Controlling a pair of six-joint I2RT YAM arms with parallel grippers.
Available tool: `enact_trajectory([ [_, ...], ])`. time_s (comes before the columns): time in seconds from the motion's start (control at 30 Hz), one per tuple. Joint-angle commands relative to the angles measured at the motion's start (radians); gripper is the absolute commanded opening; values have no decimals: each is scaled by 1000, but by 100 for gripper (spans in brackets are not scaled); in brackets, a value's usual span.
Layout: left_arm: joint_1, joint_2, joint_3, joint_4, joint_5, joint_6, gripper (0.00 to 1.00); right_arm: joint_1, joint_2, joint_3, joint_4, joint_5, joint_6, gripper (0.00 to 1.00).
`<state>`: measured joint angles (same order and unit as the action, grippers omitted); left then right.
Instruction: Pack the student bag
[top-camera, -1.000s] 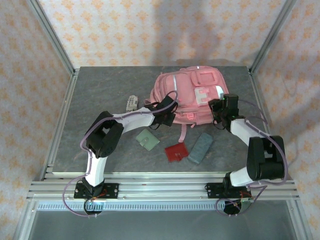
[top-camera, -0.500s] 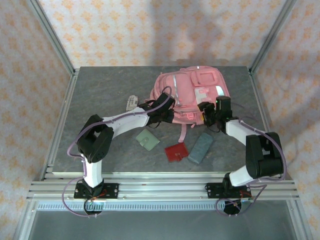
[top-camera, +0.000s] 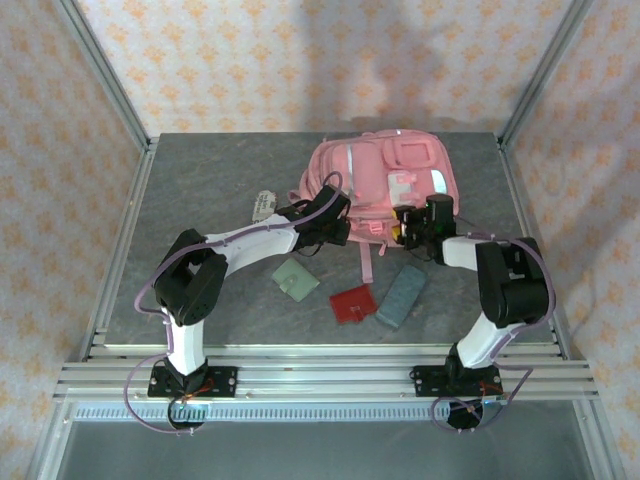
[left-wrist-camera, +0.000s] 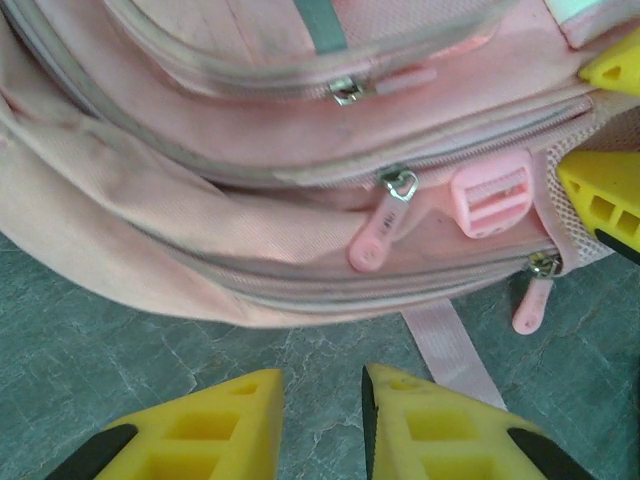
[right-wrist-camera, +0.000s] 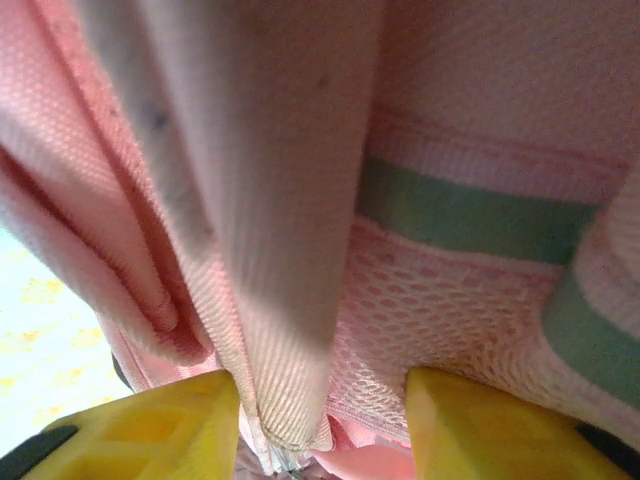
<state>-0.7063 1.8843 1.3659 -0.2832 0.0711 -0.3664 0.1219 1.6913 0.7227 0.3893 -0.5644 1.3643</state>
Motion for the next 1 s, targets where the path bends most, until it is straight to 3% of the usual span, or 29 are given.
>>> enact_trajectory([
  [0.0,-7,-29,-17,9,2,-11,28,-5,27,23,-73,98,84,45],
  [0.03,-7,-30,-20,13,5,-12,28,-4,31,31,-112,129,66,39],
  [0.13,-7,-31,-16,14,9,-13,28,-14,56,24,-124,166,30,7],
  [0.17,-7,-31,-12,13,9,-12,28,-16,67,21,-113,157,19,1],
  [0.33,-7,-42,15,9,3,-11,29,-16,34,6,-4,109,-26,0],
  [0.47,-7,-55,54,3,-1,-2,41,-16,-83,38,69,79,-70,0],
  [0.73,-6,-106,84,62,-53,24,46,-28,-234,90,188,7,-66,0],
  [0.97,-2,12,65,140,-82,50,45,-28,-239,16,396,-35,27,0],
])
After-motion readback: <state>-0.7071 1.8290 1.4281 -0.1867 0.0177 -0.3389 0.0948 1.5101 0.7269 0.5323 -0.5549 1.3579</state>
